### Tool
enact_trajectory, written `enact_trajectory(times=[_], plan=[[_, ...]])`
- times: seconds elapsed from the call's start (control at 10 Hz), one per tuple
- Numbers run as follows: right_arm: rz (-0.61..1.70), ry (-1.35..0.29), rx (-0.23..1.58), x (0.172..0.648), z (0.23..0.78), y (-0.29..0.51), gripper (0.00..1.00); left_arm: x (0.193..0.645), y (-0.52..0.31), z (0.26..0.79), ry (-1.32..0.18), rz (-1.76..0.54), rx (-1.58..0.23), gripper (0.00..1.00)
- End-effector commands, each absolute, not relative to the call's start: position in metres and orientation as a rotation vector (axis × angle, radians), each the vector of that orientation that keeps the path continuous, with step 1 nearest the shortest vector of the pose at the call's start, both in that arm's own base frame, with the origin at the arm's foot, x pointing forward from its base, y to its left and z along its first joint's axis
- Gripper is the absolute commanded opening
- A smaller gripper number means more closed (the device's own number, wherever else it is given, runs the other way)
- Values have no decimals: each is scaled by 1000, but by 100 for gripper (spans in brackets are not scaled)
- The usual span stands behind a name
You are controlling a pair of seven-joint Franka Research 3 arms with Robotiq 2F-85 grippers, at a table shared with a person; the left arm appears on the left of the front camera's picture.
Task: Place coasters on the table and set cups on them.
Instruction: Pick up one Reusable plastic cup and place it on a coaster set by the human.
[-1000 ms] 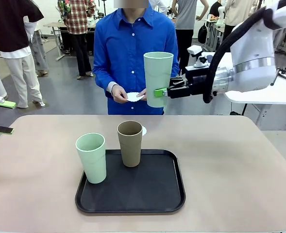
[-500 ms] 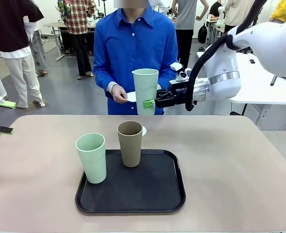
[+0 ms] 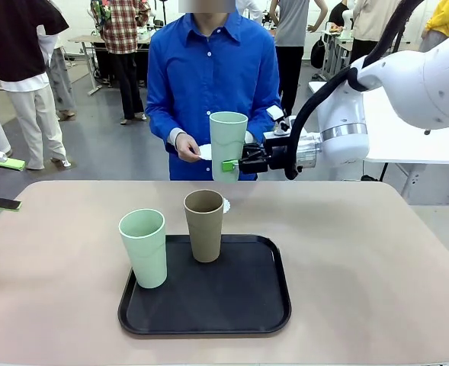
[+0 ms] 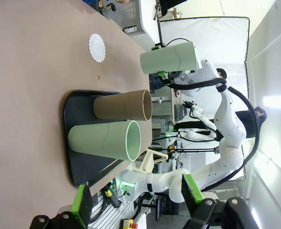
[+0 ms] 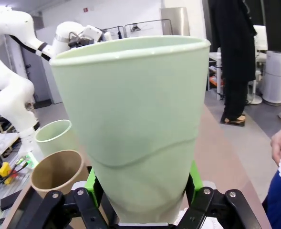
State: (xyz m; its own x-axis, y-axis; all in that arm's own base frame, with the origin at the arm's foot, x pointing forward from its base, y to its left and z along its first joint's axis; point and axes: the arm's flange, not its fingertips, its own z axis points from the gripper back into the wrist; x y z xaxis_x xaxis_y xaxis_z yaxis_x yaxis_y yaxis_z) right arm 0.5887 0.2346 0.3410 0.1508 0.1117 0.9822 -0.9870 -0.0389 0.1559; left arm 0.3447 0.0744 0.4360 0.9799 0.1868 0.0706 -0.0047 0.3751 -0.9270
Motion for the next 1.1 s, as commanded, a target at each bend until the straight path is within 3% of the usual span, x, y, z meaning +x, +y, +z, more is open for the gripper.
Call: enact_trajectory(times=[0.0,1.0], plan=[[1201,-977,1246,586,345,234,82,345,75,437,-183,117,-1196,100],[1200,-997,1235,595,343,235,82,345,75,437,-183,117,-1196,100]])
